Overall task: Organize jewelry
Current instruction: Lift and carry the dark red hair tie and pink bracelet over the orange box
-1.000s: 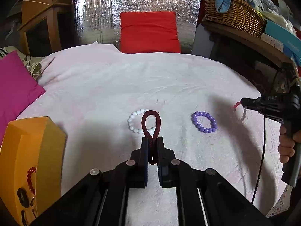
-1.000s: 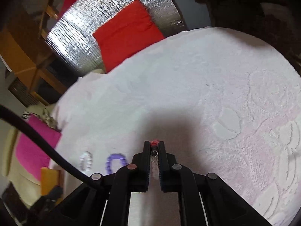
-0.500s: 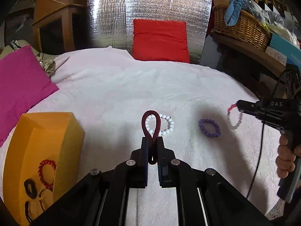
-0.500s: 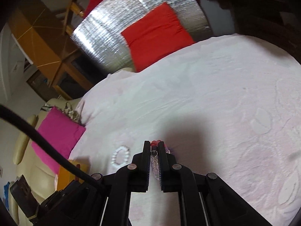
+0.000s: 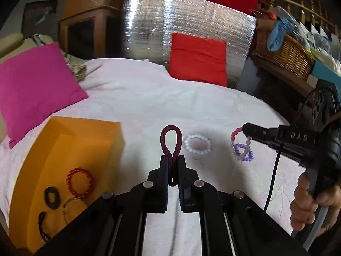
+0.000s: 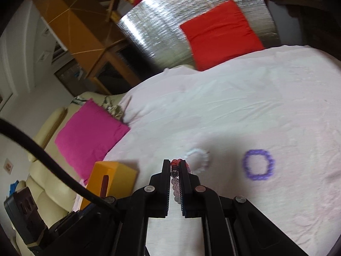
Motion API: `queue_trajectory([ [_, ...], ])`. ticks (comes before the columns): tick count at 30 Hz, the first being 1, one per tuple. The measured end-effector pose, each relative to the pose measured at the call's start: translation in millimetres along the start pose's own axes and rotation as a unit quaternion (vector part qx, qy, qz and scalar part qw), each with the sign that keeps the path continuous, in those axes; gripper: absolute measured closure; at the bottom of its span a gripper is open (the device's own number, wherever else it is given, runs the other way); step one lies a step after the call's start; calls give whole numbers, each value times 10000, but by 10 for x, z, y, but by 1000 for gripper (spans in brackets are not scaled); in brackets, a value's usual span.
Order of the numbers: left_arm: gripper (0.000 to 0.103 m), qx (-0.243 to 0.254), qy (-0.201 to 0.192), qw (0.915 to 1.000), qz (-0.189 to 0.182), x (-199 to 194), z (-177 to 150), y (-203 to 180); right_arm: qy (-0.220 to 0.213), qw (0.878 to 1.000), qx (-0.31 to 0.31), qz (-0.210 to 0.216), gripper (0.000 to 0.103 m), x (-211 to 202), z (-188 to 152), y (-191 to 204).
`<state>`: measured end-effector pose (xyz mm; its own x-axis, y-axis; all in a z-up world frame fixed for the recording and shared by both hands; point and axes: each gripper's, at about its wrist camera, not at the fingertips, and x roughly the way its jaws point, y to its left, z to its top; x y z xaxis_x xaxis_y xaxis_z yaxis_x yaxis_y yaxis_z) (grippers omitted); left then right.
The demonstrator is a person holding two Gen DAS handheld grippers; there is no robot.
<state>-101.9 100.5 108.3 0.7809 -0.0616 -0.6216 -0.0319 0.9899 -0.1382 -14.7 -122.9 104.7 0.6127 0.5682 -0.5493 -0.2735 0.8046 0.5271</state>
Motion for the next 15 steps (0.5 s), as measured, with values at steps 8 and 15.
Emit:
queue_trajectory([
  [8,94,-560,-124,9971,502,-339,-119,620,242,9978,-378,494,95,199,-242,586],
  [15,95,-1011,-115,9877,1184,-706,-327,1271,520,9903,-754,1048,95,285,-509,1147],
])
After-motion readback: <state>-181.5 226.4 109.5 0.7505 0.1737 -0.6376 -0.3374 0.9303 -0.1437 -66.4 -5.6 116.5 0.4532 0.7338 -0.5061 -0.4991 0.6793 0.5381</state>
